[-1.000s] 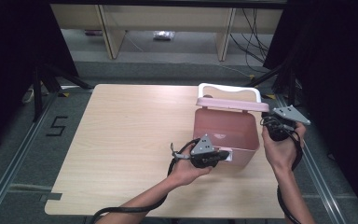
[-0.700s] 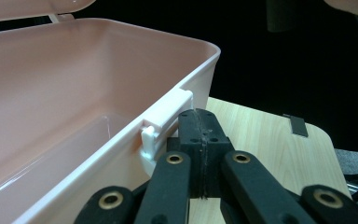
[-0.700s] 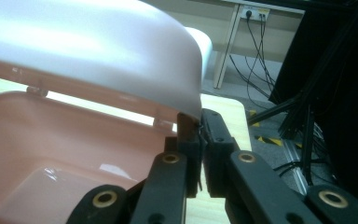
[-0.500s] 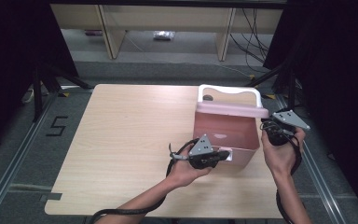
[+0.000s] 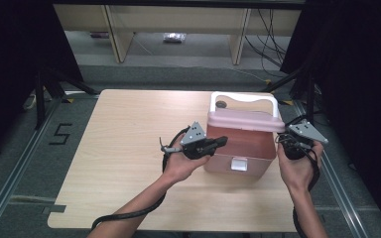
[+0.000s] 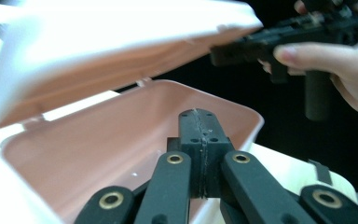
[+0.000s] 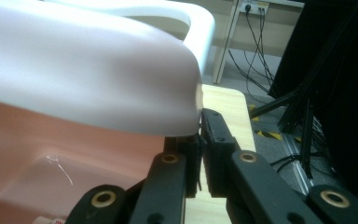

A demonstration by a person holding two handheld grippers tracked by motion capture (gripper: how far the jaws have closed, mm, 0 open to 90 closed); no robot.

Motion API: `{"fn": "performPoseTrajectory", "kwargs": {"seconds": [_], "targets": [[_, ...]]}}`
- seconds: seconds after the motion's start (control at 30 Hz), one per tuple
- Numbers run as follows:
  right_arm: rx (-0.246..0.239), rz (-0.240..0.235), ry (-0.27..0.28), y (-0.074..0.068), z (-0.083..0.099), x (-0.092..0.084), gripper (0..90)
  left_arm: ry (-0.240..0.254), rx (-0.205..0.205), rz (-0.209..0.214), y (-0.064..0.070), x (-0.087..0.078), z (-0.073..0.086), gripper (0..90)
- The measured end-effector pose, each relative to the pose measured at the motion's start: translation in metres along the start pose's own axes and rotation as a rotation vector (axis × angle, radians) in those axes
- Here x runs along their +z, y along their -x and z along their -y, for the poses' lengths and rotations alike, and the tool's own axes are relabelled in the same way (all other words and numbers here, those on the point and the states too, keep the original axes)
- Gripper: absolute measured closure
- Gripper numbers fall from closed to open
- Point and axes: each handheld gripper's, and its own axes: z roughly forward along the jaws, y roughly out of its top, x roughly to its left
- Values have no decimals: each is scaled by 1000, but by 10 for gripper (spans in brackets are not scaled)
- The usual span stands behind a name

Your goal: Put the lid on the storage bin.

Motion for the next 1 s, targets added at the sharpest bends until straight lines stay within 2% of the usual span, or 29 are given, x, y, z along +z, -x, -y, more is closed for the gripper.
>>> {"fn": "performPoseTrajectory", "kwargs": {"seconds": [0.03, 0.07, 0.1, 0.13, 0.17, 0.23, 0.27, 0.3, 0.33, 0.37, 0.4, 0.43, 0.47, 0.5, 0.53, 0.57, 0.6, 0.67, 0.7, 0.73, 0.77, 0.87, 0.9, 0.93, 0.97, 1.0], "targets": [[9, 8, 14, -1, 2, 1, 872, 6, -9, -7, -2, -1, -1, 900], [20, 6, -7, -2, 3, -1, 871, 5, -9, -10, -3, -2, -2, 900], [5, 2, -1, -1, 4, 0, 873, 10, -11, -10, -3, -2, -3, 900], [26, -2, -16, -2, 5, -2, 875, 12, -9, -11, -4, -3, -4, 900], [2, -7, -4, 0, 6, -1, 875, 14, -10, -13, -4, -4, -4, 900], [12, -9, -17, 0, 9, -1, 876, 15, -10, -13, -3, -4, -5, 900], [33, -12, -31, -1, 10, -1, 879, 12, -7, -14, -3, -5, -5, 900], [14, -14, -28, 0, 11, -1, 886, 10, -6, -14, -3, -5, -5, 900], [38, -14, -29, -2, 13, -1, 896, 9, -7, -13, -3, -5, -4, 900], [1, -18, -28, 2, 14, -1, 895, 7, -6, -14, -3, -5, -4, 900], [27, -21, -39, 0, 15, -2, 893, 5, -6, -13, -3, -5, -4, 900], [10, -24, -42, 1, 16, -3, 891, 2, -6, -12, -3, -5, -4, 900], [42, -25, -37, -2, 17, -3, 891, 1, -5, -13, -3, -5, -3, 900], [21, -37, -49, 0, 18, -4, 892, -1, -3, -13, -3, -5, -3, 900], [17, -34, -70, 0, 19, -6, 897, -2, -3, -12, -3, -5, -3, 900], [40, -44, -58, -1, 20, -7, 900, -2, -2, -12, -3, -5, -3, 900], [30, -40, -65, 0, 21, -10, 900, -5, -1, -14, -3, -6, -3, 900], [43, -57, -70, -2, 23, -15, 900, -12, 7, -17, -3, -6, -2, 900], [10, -63, -65, 0, 24, -16, 900, -15, 7, -17, -3, -6, -1, 900], [20, -67, -71, -1, 26, -20, 900, -18, 10, -16, -3, -6, 0, 900], [52, -58, -81, -4, 28, -23, 900, -25, 11, -16, -3, -7, 1, 900], [28, -79, -65, -1, 34, -31, 900, -42, 10, -13, -3, -7, 6, 900], [46, -58, -73, -3, 36, -34, 900, -50, 9, -13, -2, -8, 8, 900], [60, -58, -76, -2, 38, -38, 900, -55, 7, -13, -2, -8, 10, 900], [37, -56, -68, 0, 40, -39, 900, -57, 8, -8, -2, -8, 12, 900], [51, -56, -69, 0, 42, -43, 900, -65, 4, -12, -1, -9, 14, 900]]}}
